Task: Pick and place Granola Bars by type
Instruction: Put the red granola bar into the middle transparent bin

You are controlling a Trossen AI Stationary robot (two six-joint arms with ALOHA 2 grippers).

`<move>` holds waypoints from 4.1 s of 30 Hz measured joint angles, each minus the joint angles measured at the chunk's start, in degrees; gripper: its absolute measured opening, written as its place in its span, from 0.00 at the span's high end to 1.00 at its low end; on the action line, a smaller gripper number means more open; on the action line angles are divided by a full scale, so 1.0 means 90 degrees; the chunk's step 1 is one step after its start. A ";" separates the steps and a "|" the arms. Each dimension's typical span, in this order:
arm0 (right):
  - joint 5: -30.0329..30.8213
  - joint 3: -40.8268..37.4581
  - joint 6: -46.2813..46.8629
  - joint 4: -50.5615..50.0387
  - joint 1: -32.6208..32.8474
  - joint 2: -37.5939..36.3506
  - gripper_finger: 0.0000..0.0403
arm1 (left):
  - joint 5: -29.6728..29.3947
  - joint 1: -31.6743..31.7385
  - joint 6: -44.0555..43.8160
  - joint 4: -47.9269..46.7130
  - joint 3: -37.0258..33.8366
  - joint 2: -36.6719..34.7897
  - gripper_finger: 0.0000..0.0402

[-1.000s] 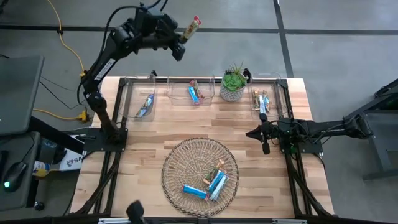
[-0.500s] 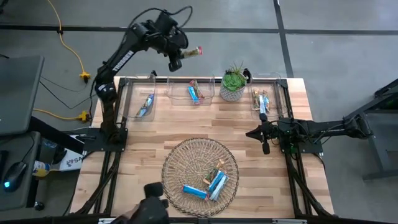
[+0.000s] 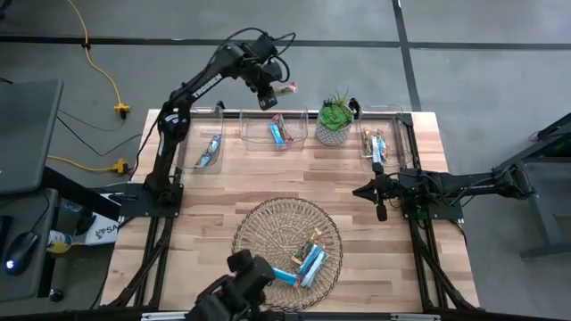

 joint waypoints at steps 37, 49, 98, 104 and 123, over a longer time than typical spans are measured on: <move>0.0000 0.0000 0.0000 0.0000 0.0000 0.0000 0.97 | -0.0160 -0.0885 -0.6647 0.0344 -0.1795 0.0414 0.88; 0.0000 0.0000 0.0000 0.0000 0.0000 0.0000 0.97 | -0.0226 -0.0879 -0.6564 0.0689 -0.2084 0.0412 0.72; 0.0001 0.0000 0.0000 0.0000 0.0000 0.0002 0.97 | 0.1209 -0.1702 -0.3437 0.0761 -0.1462 -0.4284 0.42; 0.0000 0.0000 0.0000 0.0000 0.0000 0.0002 0.97 | 0.1580 -0.2196 -0.3500 0.0646 -0.1464 -0.4828 0.42; 0.0000 0.0000 0.0001 0.0000 0.0000 0.0000 0.97 | 0.0382 -0.5376 -0.3827 0.0252 -0.1810 -0.5295 0.42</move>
